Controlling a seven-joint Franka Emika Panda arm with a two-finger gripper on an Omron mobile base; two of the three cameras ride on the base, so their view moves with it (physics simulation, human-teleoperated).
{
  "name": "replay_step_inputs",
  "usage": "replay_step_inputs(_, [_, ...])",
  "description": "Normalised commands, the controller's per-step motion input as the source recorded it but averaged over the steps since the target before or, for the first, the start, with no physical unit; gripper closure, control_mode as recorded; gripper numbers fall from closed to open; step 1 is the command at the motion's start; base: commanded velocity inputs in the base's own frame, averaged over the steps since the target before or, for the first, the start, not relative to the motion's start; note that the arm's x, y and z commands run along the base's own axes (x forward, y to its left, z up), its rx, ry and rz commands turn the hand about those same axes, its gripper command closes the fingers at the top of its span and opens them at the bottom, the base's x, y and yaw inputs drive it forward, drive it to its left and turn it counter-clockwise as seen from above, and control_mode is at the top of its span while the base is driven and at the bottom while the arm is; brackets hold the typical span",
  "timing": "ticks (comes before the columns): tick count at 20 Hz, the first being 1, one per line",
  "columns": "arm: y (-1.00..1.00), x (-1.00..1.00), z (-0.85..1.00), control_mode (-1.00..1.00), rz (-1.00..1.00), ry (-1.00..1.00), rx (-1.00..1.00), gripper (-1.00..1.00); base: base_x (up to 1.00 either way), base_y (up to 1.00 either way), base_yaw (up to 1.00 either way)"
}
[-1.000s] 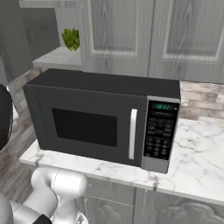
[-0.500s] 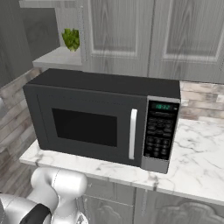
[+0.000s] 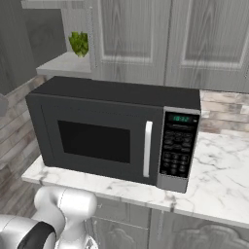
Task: Pick the candle and candle from the dining table and place them in the open cabinet. Close the cabinet after placing the objects.
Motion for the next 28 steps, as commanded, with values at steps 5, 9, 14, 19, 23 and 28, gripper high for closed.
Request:
replay_step_inputs(5, [0.01,-0.13,0.03,-1.00,0.14,-0.12,-0.23,-1.00,0.00,0.00,0.00])
replay_step_inputs(9, [0.20,-0.17,0.00,-1.00,0.07,-0.20,-0.16,-1.00,0.00,0.00,0.00])
replay_step_inputs(14, [0.24,-0.05,0.04,-1.00,0.03,-0.18,-0.10,-1.00,0.00,0.00,0.00])
replay_step_inputs(19, [0.22,0.00,0.12,-1.00,0.00,-0.01,0.00,-1.00,0.00,0.00,0.00])
replay_step_inputs(23, [0.33,0.00,0.08,-1.00,0.00,0.00,0.00,-1.00,0.00,0.00,0.00])
replay_step_inputs(28, [0.14,0.00,0.20,-1.00,0.00,0.00,0.00,-1.00,0.00,0.00,0.00])
